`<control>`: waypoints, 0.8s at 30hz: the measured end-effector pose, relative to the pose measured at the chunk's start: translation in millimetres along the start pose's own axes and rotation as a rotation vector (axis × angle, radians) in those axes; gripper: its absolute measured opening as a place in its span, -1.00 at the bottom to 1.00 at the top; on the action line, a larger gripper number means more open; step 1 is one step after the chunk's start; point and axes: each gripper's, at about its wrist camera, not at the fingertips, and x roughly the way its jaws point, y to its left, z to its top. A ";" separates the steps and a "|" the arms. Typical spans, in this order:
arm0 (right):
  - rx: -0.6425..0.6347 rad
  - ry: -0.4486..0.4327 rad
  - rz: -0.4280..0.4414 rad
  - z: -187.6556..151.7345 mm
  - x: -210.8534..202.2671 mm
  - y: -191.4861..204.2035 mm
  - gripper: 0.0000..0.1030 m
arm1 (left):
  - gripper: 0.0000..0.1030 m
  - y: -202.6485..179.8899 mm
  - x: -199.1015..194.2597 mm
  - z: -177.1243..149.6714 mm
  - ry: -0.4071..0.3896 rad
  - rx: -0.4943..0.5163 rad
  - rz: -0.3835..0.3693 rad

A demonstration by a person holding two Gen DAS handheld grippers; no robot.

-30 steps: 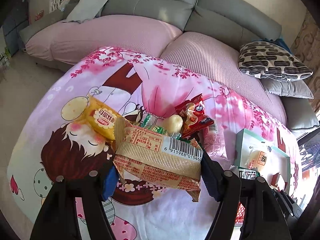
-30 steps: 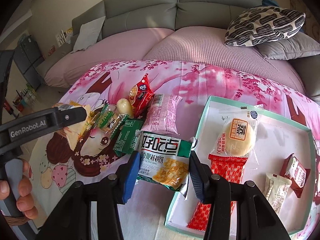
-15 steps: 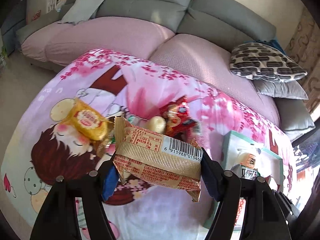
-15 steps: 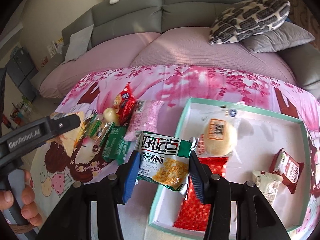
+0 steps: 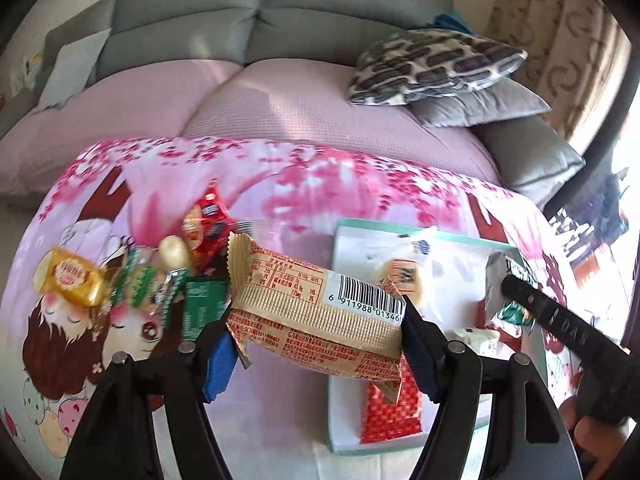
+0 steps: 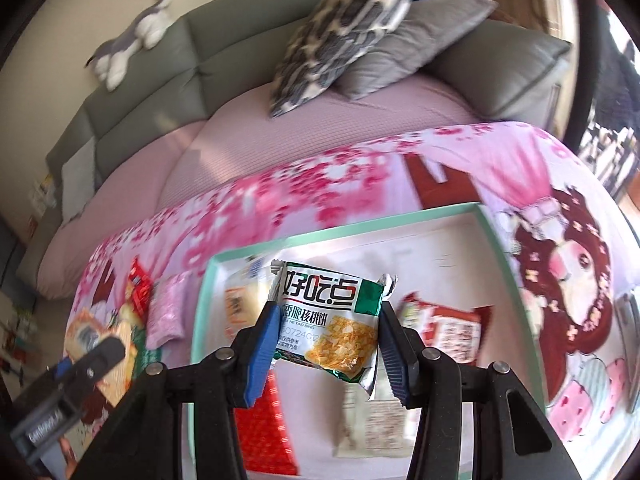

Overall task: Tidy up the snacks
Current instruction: 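Carry the wafer pack in left tool while right tool carries the green pack over the tray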

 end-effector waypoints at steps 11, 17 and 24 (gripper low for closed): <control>0.145 -0.057 -0.052 10.0 -16.1 -63.7 -0.01 | 0.42 -59.3 16.1 1.4 -0.007 0.162 -0.069; 0.134 -0.071 -0.037 12.1 -11.4 -64.1 0.00 | 0.42 -78.4 26.7 -2.9 -0.013 0.206 -0.091; 0.070 -0.060 0.018 10.8 11.5 -46.7 0.00 | 0.43 -95.3 50.8 -13.6 0.017 0.258 -0.101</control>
